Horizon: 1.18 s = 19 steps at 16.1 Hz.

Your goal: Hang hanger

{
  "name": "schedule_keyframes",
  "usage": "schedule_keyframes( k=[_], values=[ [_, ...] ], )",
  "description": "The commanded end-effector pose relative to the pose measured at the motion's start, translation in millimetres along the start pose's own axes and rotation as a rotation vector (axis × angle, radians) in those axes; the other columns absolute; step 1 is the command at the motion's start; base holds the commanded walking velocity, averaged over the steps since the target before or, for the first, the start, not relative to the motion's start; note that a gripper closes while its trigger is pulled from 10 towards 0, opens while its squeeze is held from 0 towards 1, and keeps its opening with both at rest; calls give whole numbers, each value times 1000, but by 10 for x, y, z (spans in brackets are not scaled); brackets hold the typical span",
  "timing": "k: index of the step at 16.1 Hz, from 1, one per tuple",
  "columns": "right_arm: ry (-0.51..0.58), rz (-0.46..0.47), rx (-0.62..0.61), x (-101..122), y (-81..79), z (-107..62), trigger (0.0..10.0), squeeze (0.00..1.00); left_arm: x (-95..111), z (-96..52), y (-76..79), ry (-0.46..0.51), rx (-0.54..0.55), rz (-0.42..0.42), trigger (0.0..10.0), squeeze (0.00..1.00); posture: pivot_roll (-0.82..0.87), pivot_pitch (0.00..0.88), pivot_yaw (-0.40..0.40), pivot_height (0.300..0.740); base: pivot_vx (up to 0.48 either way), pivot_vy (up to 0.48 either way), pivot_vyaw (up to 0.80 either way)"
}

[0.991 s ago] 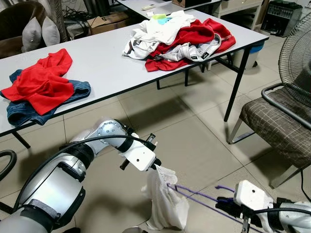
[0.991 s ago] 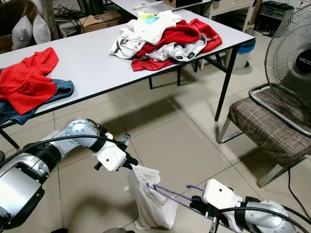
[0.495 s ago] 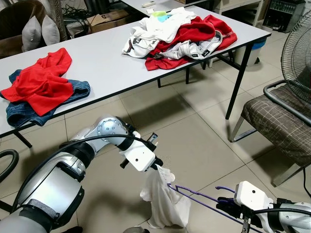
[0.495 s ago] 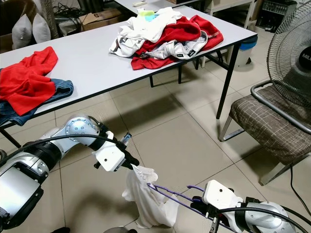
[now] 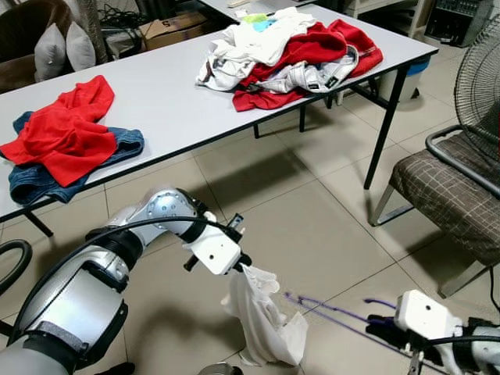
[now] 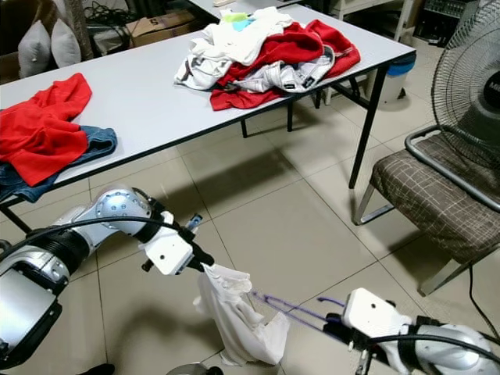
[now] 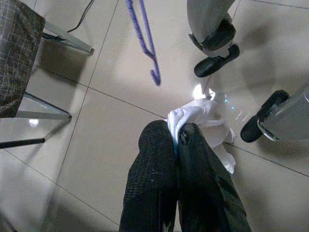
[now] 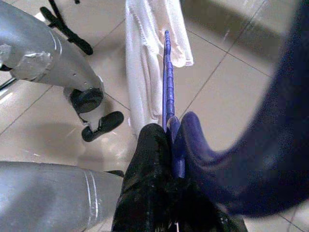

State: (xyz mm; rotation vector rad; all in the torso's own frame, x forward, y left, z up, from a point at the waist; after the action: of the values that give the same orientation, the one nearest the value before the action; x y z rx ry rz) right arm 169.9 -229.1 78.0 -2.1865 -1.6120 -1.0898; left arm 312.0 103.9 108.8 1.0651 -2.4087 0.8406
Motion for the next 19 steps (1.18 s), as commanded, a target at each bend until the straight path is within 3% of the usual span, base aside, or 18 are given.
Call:
schedule_keyframes(
  k=[1, 8, 19],
  values=[
    [25, -17, -8, 64, 25, -33, 10000, 0, -49, -25, 43, -15, 2, -19, 10000, 0, -7, 77, 154, 740, 0, 0, 0],
    [20, -11, 22, -20, 97, 138, 10000, 0, 93, 15, -39, 41, 2, 41, 10000, 0, 1, 78, 154, 740, 0, 0, 0],
    [-11, -45, 96, -109, 174, 259, 10000, 0, 328, 106, -70, 127, -24, 138, 10000, 0, 5, 70, 145, 740, 0, 0, 0]
  ],
)
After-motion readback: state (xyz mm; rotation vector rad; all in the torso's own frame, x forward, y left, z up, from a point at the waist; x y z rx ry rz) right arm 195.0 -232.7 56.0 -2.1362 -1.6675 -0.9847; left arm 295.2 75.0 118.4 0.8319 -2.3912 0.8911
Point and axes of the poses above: a point about 5 cm out from each wrist's last joint towards the gripper, its own z axis pointing out of the wrist towards the gripper, its own x axis along the axis of the wrist's last joint, y = z × x, the point moved 2 cm from there along z, pointing out of the wrist towards the gripper, and after that the axes turned 9 degrees about -z, right-handed, at the moved point
